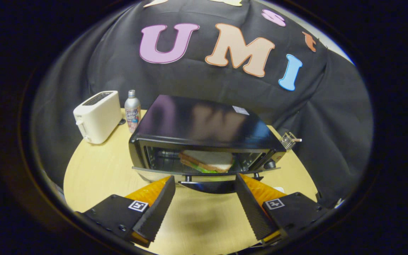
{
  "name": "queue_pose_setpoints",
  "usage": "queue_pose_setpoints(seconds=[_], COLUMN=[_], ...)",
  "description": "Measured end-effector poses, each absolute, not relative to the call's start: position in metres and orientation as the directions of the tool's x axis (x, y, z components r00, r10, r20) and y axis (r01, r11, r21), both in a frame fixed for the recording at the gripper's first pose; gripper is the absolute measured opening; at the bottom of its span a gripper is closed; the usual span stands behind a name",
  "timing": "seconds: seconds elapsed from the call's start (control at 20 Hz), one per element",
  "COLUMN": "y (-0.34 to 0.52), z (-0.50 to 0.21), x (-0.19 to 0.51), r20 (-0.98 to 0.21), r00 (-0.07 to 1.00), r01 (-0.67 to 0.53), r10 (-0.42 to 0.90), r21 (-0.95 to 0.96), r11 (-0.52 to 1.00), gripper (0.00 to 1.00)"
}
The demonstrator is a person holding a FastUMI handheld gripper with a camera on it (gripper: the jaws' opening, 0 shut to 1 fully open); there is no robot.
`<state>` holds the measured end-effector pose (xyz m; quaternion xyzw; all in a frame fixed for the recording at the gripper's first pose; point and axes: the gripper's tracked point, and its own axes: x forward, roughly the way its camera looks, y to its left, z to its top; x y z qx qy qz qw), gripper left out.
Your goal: Open the toaster oven, put the food inside, and close the toaster oven door.
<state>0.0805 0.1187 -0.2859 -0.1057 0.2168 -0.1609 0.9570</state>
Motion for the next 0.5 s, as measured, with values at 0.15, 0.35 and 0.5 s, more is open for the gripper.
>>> queue_pose_setpoints(seconds=[0.15,0.35,0.5], y=[0.114,0.113,0.116], z=[-0.277,-0.265,-0.256], x=[0.094,0.112,0.122], r20=[-0.363,-0.324,-0.303], r00=[0.866,0.893,0.911], r01=[0.281,0.282,0.260], r10=[-0.344,-0.312,-0.280], r21=[-0.216,-0.136,-0.107], r11=[0.935,0.950,0.960], gripper=[1.00,1.00,1.00])
